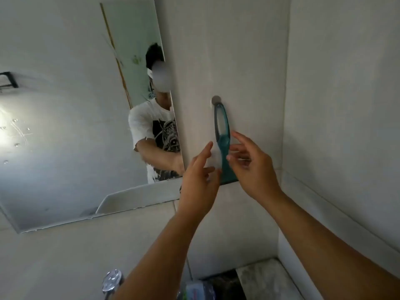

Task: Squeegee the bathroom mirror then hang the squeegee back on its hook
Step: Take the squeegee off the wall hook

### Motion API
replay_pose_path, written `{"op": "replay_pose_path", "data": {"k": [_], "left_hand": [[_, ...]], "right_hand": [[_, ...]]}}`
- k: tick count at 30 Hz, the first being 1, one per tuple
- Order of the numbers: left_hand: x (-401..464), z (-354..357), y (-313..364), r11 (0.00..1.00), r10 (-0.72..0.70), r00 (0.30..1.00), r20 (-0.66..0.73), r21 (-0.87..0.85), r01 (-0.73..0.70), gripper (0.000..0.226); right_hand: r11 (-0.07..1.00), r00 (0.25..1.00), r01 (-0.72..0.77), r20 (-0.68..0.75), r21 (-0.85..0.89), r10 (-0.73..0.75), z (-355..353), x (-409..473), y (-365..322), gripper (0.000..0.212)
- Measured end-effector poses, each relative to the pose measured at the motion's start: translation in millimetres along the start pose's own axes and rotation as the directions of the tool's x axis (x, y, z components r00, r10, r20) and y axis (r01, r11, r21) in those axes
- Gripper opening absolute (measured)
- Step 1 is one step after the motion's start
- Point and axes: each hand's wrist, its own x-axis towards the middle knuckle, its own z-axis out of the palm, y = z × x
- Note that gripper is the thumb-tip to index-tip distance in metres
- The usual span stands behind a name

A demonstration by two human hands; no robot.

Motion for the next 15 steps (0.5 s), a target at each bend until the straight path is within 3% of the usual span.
{"op": "replay_pose_path", "data": {"k": [9, 15], "left_hand": [[11.3, 13.0, -7.0, 0.98, 0.123, 0.987, -0.102, 0.167, -0.105, 0.069], [11.9, 13.6, -7.8, 0.985, 0.068, 0.995, -0.067, 0.165, -0.056, 0.071]], "right_hand": [[0.997, 0.999, -0.012, -0.034, 0.071, 0.014, 10.0, 12.8, 6.8, 0.055], [0.994, 0.998, -0.017, -0.052, 0.105, 0.022, 10.6, 12.9, 5.0, 0.055]]}}
